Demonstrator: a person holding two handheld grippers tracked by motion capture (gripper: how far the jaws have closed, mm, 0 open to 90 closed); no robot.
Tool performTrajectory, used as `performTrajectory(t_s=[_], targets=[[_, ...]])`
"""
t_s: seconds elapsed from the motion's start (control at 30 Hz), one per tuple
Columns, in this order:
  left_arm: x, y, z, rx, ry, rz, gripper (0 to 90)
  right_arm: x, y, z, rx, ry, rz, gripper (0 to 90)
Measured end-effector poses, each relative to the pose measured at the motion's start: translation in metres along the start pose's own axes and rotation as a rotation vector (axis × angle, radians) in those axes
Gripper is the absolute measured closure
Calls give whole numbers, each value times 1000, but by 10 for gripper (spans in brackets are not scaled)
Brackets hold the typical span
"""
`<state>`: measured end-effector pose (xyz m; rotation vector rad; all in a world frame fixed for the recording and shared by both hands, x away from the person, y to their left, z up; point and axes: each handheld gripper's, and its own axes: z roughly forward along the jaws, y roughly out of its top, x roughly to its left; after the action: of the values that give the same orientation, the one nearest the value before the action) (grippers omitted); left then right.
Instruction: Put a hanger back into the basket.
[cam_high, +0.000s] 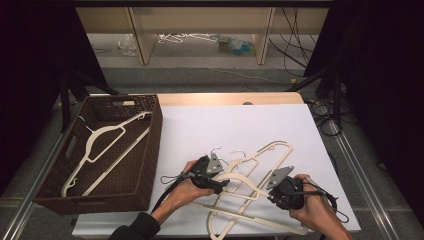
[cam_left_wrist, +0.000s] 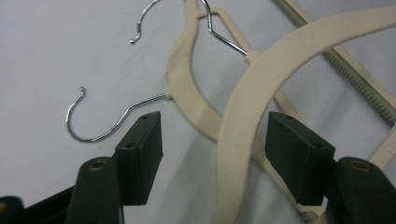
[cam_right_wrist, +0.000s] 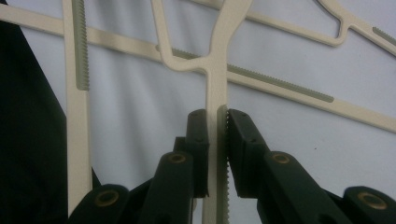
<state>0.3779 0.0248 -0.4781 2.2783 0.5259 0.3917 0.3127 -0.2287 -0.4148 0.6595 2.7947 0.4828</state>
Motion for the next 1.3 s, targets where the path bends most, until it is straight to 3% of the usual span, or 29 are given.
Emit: performTrajectory(t_s=[0.07,0.17,0.3,0.37,0.4,0.5,0.57,0.6,0.63,0.73,0.77,0.87,0.97,1.03,1.1,1.13,1.17,1.2,1.23,1.3], targets=[[0,1,2,10,-3,14,375,0,0,-1,0,0,-2,797],[-2,2,4,13,-17,33,470,3,2,-1,-3,-2,-12,797],[-1,5,5,4,-60,42,527,4,3,-1,0,-2,-19,796],[-1,7,4,10,-83,73,576,4,3,-1,-6,-6,-31,796],[-1,7,3,4,-96,76,648,3,3,-1,-9,0,-36,795],[-1,8,0,1,-113,92,681,3,3,-1,-15,-8,-40,796],[1,10,-5,13,-124,136,694,3,2,-2,-18,0,-45,795],[1,11,-7,10,-124,136,694,3,1,-3,-23,5,-51,795],[3,14,-14,32,-136,180,701,1,1,-4,-35,-2,-73,794],[2,16,-20,-2,-135,170,706,-1,-1,-4,-54,14,-86,793],[1,17,-26,5,-138,195,710,-2,-2,-4,-61,18,-88,792],[-1,16,-42,-14,-150,213,721,-6,-3,-5,-92,24,-97,743],[-2,15,-53,-25,-145,215,730,-7,-3,-8,-144,12,-80,625],[-2,15,-60,-23,-146,193,733,-10,-2,-12,-186,4,-46,590],[-4,15,-64,-34,-143,186,740,-11,-3,-20,-196,-7,-13,513],[-7,15,-66,-48,-153,168,746,-12,-3,-21,-211,-9,2,492],[-8,16,-68,-38,-162,174,746,-12,-3,-21,-211,-9,2,492],[-11,18,-70,-53,-180,131,759,-14,-4,-22,-228,-4,15,471],[-11,18,-70,-53,-180,131,763,-14,-4,-22,-228,-4,15,471],[-14,19,-74,-77,-219,84,777,-14,-6,-20,-267,2,33,457]])
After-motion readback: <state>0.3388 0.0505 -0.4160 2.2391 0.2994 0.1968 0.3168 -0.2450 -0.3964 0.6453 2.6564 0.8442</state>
